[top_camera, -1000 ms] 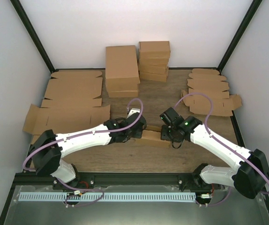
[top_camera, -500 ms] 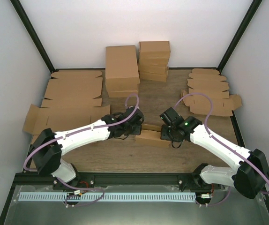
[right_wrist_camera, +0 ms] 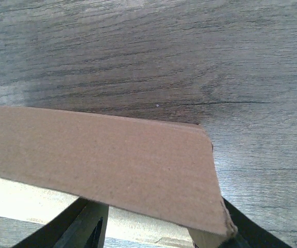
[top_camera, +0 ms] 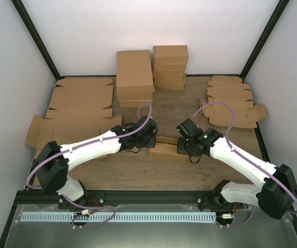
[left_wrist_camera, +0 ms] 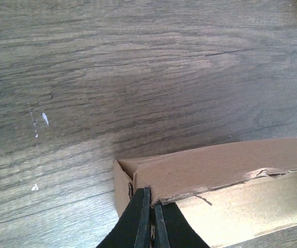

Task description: Fold the paper box

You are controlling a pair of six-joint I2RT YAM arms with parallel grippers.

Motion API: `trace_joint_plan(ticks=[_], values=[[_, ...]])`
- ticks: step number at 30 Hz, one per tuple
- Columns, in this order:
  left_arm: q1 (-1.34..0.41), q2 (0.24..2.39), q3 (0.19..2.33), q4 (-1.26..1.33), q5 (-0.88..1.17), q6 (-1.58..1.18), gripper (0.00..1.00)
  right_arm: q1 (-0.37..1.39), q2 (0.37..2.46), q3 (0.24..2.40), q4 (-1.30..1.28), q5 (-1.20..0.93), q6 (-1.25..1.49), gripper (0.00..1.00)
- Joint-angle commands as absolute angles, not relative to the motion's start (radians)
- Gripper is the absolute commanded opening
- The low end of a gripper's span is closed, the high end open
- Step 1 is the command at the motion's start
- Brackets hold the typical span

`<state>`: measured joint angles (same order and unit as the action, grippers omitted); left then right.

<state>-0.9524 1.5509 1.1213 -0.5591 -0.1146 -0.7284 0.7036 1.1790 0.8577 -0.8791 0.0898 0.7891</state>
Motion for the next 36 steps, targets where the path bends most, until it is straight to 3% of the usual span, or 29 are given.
trace_joint_plan(ticks=[1, 21, 26, 30, 34, 36], values=[[-0.962, 1.561, 1.064, -0.637, -0.083, -0.716, 0.04, 0.71, 1.214, 0.819, -0.865, 0.021, 0.793, 0.48], [-1.012, 1.547, 1.005, -0.683, -0.176, -0.709, 0.04, 0.711, 1.221, 0.846, -0.883, 0.046, 0.787, 0.49], [-1.025, 1.519, 0.956, -0.615, -0.163, -0.759, 0.04, 0.71, 1.18, 0.831, -0.859, 0.032, 0.73, 0.65], [-1.044, 1.508, 0.939, -0.578, -0.205, -0.786, 0.04, 0.71, 1.126, 0.836, -0.868, 0.033, 0.702, 0.7], [-1.064, 1.504, 0.927, -0.534, -0.227, -0.818, 0.04, 0.71, 1.078, 0.83, -0.87, -0.031, 0.692, 0.99], [-1.072, 1.51, 0.928, -0.526, -0.237, -0.827, 0.04, 0.71, 1.061, 0.801, -0.862, -0.07, 0.703, 1.0]])
